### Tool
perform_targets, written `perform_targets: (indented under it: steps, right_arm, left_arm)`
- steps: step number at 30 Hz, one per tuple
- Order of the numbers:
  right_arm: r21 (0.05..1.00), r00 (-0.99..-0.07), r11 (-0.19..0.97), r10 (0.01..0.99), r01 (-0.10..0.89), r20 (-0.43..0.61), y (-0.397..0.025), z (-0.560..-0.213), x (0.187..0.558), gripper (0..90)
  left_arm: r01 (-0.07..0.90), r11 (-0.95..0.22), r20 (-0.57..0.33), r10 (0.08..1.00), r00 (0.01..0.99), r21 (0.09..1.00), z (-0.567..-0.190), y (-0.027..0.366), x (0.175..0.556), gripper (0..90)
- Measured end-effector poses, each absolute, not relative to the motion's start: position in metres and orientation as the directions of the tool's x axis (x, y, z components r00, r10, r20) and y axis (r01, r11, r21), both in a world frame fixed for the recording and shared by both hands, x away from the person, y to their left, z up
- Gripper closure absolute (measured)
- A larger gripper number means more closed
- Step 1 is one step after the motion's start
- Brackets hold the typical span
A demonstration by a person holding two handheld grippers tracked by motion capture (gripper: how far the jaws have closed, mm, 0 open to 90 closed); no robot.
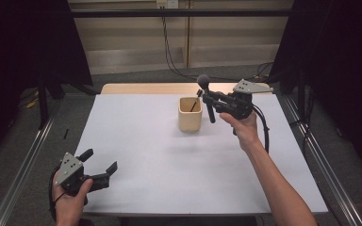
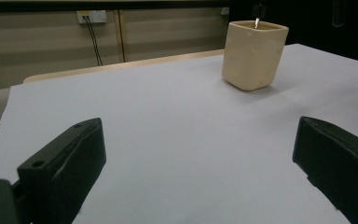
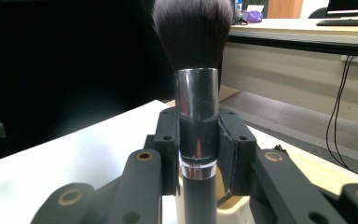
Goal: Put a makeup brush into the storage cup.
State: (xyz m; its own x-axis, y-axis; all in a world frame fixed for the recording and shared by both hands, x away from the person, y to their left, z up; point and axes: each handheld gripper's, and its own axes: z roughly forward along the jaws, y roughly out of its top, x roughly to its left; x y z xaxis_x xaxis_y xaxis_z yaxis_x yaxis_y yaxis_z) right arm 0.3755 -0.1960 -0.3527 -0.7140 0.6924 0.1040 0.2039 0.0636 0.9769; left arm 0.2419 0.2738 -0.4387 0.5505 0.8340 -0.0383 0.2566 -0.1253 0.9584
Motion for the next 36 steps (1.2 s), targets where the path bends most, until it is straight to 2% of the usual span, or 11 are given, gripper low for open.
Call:
perform_targets:
  steps: [36]
  right_arm:
    - [0.982,-0.683,0.072,0.727,0.173,0.068,-0.159,-0.318,0.418,72.0]
  left_arm:
    - [0.258,-0.125,-0.041,0.830,0.556,0.958,-0.438,0.273,0.240,2.6]
